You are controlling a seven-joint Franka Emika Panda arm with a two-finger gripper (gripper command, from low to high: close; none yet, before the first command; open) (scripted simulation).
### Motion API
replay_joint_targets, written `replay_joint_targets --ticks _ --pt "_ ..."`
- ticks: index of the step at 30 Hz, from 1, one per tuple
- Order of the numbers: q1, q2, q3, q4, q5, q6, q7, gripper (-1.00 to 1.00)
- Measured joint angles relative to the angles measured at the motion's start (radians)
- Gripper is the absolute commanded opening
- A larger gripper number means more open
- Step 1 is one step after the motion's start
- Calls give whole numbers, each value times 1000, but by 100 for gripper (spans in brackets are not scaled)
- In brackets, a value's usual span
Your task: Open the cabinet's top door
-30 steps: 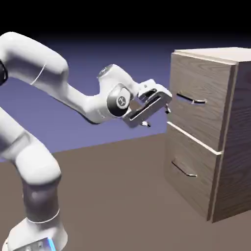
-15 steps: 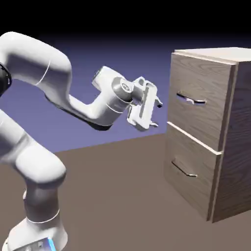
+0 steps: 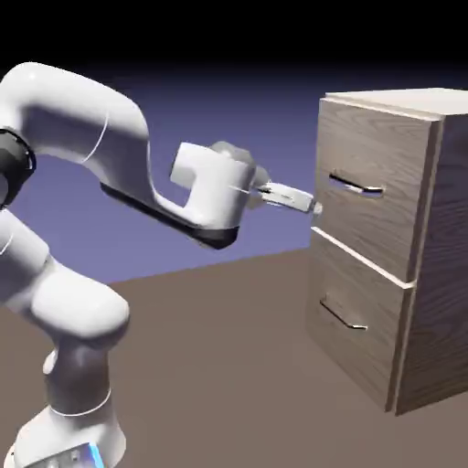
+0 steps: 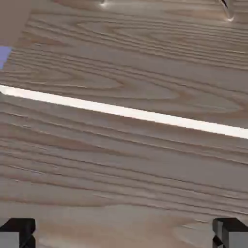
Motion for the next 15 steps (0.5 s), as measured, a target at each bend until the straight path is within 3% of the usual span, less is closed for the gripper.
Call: replay_joint_targets --ticks 15 --pt "184 -19 -172 68 -652 -98 -518 0"
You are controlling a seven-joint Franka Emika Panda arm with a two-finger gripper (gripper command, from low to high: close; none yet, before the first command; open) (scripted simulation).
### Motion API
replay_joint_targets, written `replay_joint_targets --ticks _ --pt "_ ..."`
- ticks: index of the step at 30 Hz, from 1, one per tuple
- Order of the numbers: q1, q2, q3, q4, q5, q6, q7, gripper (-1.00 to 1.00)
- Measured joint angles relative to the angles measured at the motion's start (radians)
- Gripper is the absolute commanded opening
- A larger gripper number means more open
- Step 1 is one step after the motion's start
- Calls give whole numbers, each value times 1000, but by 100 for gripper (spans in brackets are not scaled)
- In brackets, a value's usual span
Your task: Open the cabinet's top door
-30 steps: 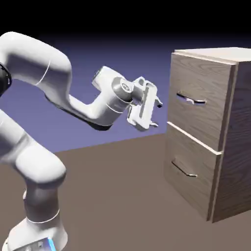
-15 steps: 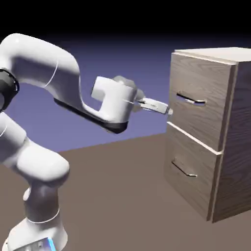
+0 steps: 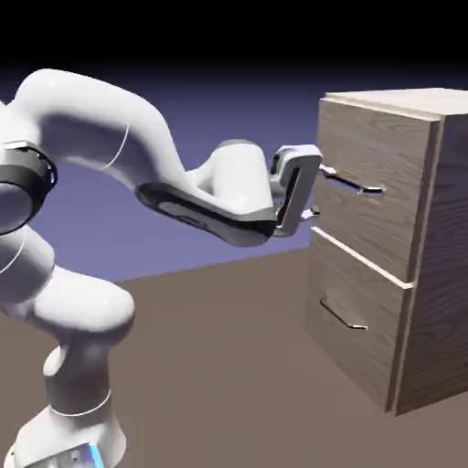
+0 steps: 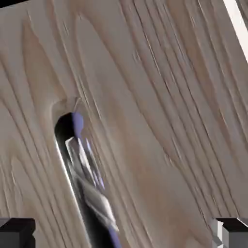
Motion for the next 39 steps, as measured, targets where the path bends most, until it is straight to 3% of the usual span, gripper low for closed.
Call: replay_joint_targets --ticks 4,8,9,11,24,38,39 --pt "26 -3 -24 9 -91 -14 -72 0" --pt "140 144 -127 148 -145 -6 30 0" --pt "150 157 -136 161 -150 -6 40 -100" --pt "150 157 -136 161 -150 -6 40 -100" --pt "-235 -314 176 -254 41 62 -225 -100" --pt "-712 -792 408 -503 299 474 -381 -100" --pt "-745 -817 419 -511 309 509 -383 100"
